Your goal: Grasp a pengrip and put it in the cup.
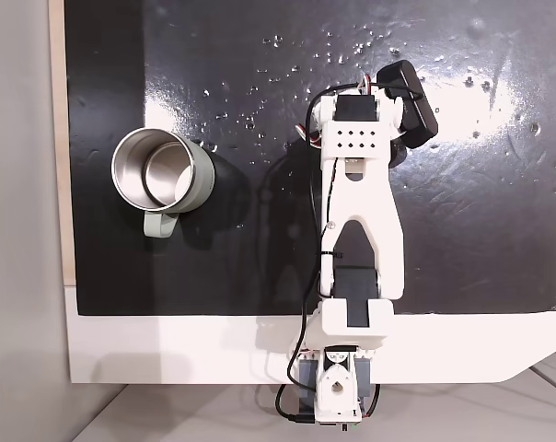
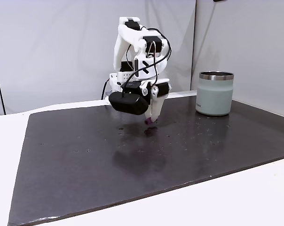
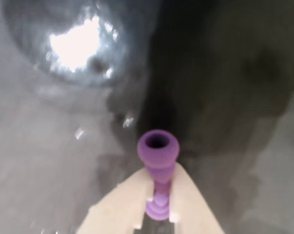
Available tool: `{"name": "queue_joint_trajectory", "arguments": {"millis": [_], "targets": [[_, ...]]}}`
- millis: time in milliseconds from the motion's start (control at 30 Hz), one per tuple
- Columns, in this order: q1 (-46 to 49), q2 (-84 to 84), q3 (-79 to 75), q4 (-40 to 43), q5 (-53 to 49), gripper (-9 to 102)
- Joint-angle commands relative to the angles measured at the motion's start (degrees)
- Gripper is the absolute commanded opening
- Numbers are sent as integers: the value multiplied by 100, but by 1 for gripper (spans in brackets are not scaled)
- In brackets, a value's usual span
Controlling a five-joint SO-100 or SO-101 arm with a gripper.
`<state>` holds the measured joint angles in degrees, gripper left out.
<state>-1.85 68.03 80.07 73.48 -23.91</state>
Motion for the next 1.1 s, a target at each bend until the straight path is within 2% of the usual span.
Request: {"name": "queue_joint_trajectory", "arguments": {"millis": [0, 233, 533, 833, 1067], "targets": [[-229, 765, -545, 501, 185, 0], [-949, 1301, -1749, 1793, 554, 0], [-2496, 1107, -3542, 3032, 1257, 0], [-4025, 826, -4025, 2944, 1459, 0], [-4465, 246, -4605, 2848, 1564, 0]]}}
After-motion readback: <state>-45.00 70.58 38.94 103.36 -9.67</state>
